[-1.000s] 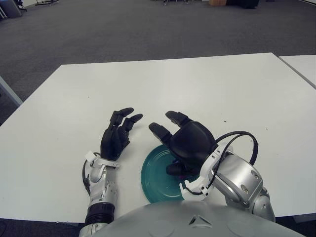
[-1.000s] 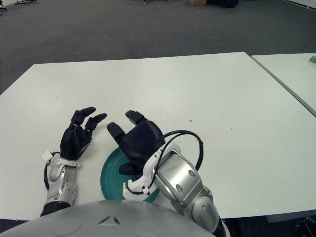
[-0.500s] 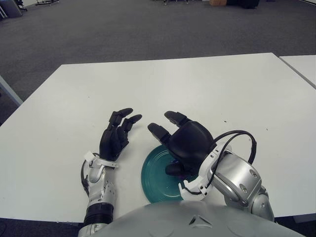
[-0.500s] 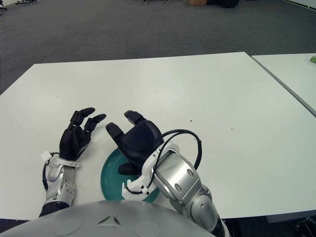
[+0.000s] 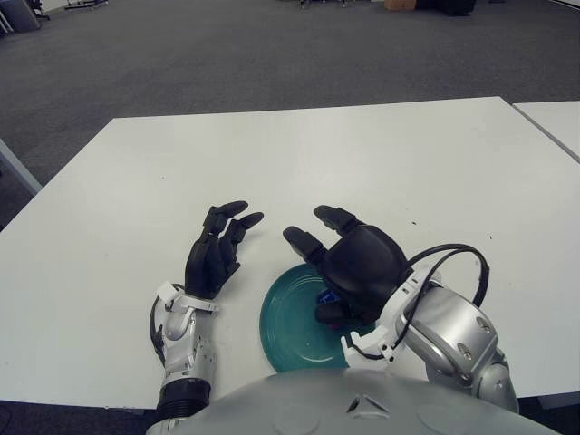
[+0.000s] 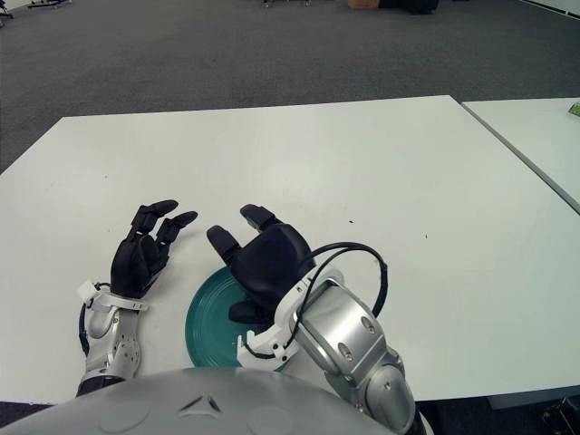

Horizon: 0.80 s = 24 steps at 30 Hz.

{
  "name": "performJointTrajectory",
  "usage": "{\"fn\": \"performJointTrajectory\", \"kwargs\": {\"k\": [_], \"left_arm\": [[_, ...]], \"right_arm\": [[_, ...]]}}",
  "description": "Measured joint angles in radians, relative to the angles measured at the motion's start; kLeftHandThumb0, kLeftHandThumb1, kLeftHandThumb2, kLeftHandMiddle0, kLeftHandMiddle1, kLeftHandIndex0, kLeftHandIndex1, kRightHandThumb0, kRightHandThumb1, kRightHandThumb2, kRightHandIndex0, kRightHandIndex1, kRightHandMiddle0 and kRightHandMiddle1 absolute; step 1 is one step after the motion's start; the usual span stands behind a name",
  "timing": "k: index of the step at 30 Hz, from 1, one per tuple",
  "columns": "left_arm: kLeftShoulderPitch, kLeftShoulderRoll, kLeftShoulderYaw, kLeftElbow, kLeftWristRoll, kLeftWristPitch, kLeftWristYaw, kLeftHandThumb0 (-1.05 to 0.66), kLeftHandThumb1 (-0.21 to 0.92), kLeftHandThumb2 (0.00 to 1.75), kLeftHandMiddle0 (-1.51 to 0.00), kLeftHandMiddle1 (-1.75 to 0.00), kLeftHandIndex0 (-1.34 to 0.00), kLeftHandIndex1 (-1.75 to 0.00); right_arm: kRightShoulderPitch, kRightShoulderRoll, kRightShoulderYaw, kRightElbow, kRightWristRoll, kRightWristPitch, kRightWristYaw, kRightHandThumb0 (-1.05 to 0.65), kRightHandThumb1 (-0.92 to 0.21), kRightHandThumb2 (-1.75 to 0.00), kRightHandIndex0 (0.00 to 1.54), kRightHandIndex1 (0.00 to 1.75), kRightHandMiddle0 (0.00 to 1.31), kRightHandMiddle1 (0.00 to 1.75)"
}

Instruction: Put the gum into the plate.

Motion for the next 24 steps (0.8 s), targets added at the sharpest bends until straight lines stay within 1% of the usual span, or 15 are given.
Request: {"fn": "performJointTrajectory", "kwargs": {"k": [8, 24], "left_arm": [[0.03, -0.01, -0.016, -0.032, 0.004, -0.008, 0.008, -0.95, 0.92, 0.7, -0.17, -1.02, -0.05, -1.26], [0.053, -0.015, -0.034, -0.054, 0.01, -0.009, 0.02, -0.95, 0.92, 0.7, -0.17, -1.02, -0.05, -1.26]], "right_arm": [[0.021, -0.018, -0.02, -0.024, 0.003, 0.0, 0.0, -1.05, -0.92, -1.1, 0.02, 0.0, 0.0, 0.0], [0.035, -0.019, -0.035, -0.026, 0.02, -0.001, -0.001, -1.05, -0.92, -1.1, 0.02, 0.0, 0.0, 0.0]]}}
